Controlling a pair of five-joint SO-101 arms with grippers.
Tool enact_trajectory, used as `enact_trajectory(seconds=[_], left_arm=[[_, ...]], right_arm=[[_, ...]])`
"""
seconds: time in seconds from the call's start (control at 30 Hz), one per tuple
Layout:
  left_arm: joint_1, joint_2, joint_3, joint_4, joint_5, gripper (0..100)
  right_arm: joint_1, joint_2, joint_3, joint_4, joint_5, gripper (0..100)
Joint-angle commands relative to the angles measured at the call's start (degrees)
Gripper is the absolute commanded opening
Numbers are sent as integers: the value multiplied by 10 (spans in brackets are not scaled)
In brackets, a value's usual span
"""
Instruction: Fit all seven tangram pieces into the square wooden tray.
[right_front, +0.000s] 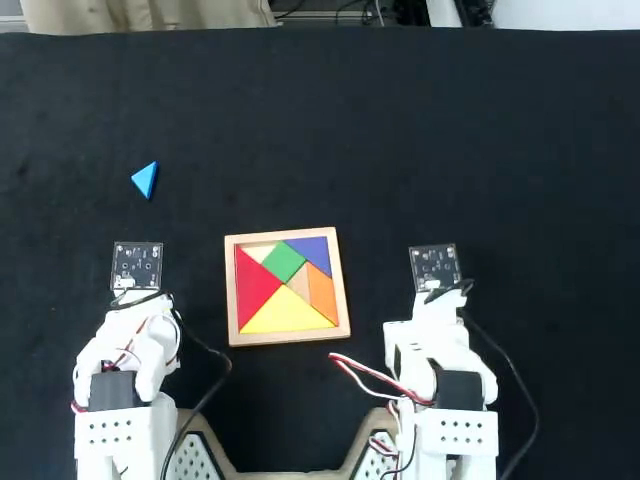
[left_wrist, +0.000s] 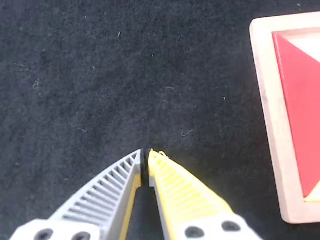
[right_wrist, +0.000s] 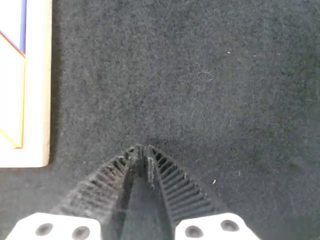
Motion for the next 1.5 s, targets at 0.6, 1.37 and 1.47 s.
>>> enact_trajectory(seconds=[0.6, 1.37, 1.47], left_arm=[[-56, -5, -29, -2, 1, 40], [-22, 116, -370, -12, -115, 150], [-23, 272, -511, 55, -140, 150]], right_arm=[[-6, -11, -1, 2, 2, 15], [-39, -11, -1, 2, 2, 18], [-56, -11, 0, -2, 0, 18]])
